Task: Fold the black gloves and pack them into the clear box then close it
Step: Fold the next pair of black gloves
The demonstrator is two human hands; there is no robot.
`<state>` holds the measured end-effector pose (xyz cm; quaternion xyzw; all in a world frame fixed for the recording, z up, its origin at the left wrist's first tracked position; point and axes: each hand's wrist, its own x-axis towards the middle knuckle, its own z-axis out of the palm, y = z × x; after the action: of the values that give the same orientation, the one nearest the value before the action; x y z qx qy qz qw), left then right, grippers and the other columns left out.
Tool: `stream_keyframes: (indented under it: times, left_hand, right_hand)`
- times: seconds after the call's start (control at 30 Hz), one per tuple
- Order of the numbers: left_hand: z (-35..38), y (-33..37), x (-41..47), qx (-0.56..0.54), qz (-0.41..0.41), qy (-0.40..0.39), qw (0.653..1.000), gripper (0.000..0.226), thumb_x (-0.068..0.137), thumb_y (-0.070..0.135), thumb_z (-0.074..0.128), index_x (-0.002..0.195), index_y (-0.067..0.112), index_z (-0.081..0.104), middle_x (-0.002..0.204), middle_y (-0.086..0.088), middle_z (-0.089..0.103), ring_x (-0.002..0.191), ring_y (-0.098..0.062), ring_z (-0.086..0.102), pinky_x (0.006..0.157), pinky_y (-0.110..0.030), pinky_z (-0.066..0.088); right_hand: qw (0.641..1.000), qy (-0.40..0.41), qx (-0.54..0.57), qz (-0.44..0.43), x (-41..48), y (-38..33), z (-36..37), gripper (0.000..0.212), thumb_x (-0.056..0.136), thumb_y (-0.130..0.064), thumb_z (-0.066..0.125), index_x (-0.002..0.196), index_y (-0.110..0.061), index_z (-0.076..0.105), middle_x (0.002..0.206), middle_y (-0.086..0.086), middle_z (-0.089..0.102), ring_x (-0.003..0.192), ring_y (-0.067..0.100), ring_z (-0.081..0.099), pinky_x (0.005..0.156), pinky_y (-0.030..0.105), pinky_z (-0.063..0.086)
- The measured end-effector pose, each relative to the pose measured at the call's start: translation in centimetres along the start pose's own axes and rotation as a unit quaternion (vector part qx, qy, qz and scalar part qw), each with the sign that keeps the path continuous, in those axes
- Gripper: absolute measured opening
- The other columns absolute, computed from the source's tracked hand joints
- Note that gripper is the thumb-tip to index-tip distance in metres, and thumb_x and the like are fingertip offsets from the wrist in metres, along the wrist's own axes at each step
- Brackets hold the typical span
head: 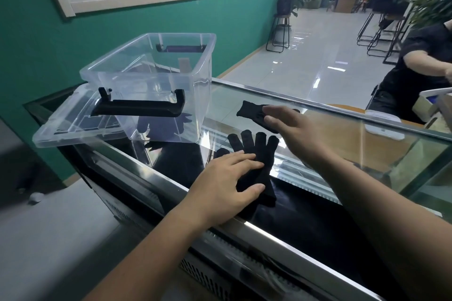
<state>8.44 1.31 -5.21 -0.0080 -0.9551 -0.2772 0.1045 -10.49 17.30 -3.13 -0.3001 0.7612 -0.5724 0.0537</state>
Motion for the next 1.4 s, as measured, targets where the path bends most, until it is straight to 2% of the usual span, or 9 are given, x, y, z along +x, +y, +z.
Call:
stream_keyframes:
  times: [0.13, 0.3, 0.43, 0.57, 0.67, 0.9, 1.1, 1.23, 1.4]
  left_hand:
    - [-0.1, -0.3, 0.2, -0.011, -0.006, -0.004, 1.0, 0.05, 0.098, 0.06, 0.065, 0.147, 0.048, 0.06, 0.162, 0.029, 0.047, 0.158, 0.007, 0.028, 0.131, -0.036, 0.029]
    - [0.0, -0.3, 0.3, -0.023, 0.001, 0.002, 1.0, 0.048, 0.099, 0.06, 0.064, 0.144, 0.046, 0.062, 0.16, 0.028, 0.049, 0.158, 0.007, 0.027, 0.131, -0.041, 0.03]
    - [-0.4, -0.3, 0.0, -0.076, 0.009, 0.044, 0.996, 0.035, 0.1, 0.051, 0.07, 0.133, 0.038, 0.073, 0.149, 0.024, 0.058, 0.148, 0.004, 0.044, 0.125, -0.038, 0.04]
    - [-0.6, 0.0, -0.5, -0.096, 0.044, 0.081, 0.991, 0.021, 0.093, 0.041, 0.08, 0.113, 0.033, 0.079, 0.122, 0.022, 0.066, 0.129, -0.008, 0.059, 0.112, -0.034, 0.049]
    - [-0.7, 0.3, -0.8, -0.101, 0.054, 0.068, 0.991, 0.023, 0.084, 0.043, 0.087, 0.104, 0.034, 0.078, 0.108, 0.017, 0.065, 0.117, -0.015, 0.061, 0.104, -0.032, 0.049]
    - [-0.5, 0.3, -0.8, -0.06, 0.06, 0.041, 0.996, 0.026, 0.081, 0.047, 0.086, 0.102, 0.035, 0.077, 0.104, 0.02, 0.064, 0.108, -0.01, 0.06, 0.1, -0.035, 0.05]
    - [-0.1, 0.1, -0.7, -0.076, 0.034, 0.067, 0.994, 0.017, 0.084, 0.04, 0.083, 0.1, 0.035, 0.08, 0.102, 0.018, 0.067, 0.103, -0.01, 0.067, 0.089, -0.033, 0.058]
    - [-0.1, 0.1, -0.5, -0.092, 0.027, 0.081, 0.992, 0.014, 0.087, 0.035, 0.083, 0.1, 0.032, 0.083, 0.099, 0.016, 0.07, 0.099, -0.009, 0.07, 0.087, -0.034, 0.059]
    - [-0.1, 0.2, -0.5, -0.098, 0.021, 0.095, 0.99, 0.014, 0.088, 0.039, 0.081, 0.099, 0.031, 0.081, 0.096, 0.017, 0.072, 0.096, -0.008, 0.069, 0.085, -0.034, 0.058]
  right_hand:
    - [0.987, 0.011, -0.149, -0.057, -0.7, 0.7, 0.4, 0.035, 0.098, -0.023, 0.074, 0.133, -0.025, 0.071, 0.128, -0.012, 0.073, 0.119, 0.007, 0.069, 0.109, 0.034, 0.054]
    - [0.971, 0.04, -0.212, -0.103, -1.1, -1.2, -0.6, 0.028, 0.098, -0.012, 0.071, 0.124, -0.021, 0.076, 0.115, -0.004, 0.076, 0.103, 0.01, 0.072, 0.097, 0.035, 0.059]
    - [0.962, -0.036, -0.225, -0.149, -3.8, -1.8, -0.7, 0.019, 0.099, -0.015, 0.072, 0.114, -0.025, 0.077, 0.109, -0.011, 0.074, 0.1, 0.006, 0.069, 0.089, 0.033, 0.058]
    - [0.954, -0.038, -0.241, -0.174, -7.7, -1.7, -0.5, 0.017, 0.101, -0.02, 0.07, 0.117, -0.025, 0.075, 0.112, -0.011, 0.071, 0.105, 0.011, 0.066, 0.09, 0.032, 0.054]
    - [0.952, -0.056, -0.238, -0.184, -9.1, -1.8, -0.4, 0.016, 0.099, -0.019, 0.072, 0.114, -0.025, 0.075, 0.109, -0.012, 0.07, 0.105, 0.013, 0.066, 0.088, 0.033, 0.053]
    - [0.94, -0.128, -0.253, -0.187, -9.3, -2.2, -0.3, 0.018, 0.096, -0.016, 0.069, 0.108, -0.027, 0.074, 0.106, -0.013, 0.067, 0.1, 0.007, 0.065, 0.086, 0.031, 0.052]
    - [0.906, -0.213, -0.305, -0.203, -9.2, -2.4, -0.2, 0.031, 0.094, -0.047, 0.07, 0.12, -0.029, 0.067, 0.117, -0.009, 0.055, 0.112, 0.014, 0.054, 0.095, 0.031, 0.047]
    - [0.897, -0.205, -0.328, -0.216, -9.2, -2.2, 0.1, 0.037, 0.087, -0.042, 0.072, 0.121, -0.028, 0.065, 0.117, -0.01, 0.054, 0.109, 0.014, 0.052, 0.094, 0.027, 0.046]
    - [0.896, -0.168, -0.335, -0.237, -8.7, -1.2, 0.4, 0.028, 0.088, -0.032, 0.075, 0.113, -0.024, 0.069, 0.112, -0.009, 0.061, 0.101, 0.018, 0.059, 0.085, 0.036, 0.052]
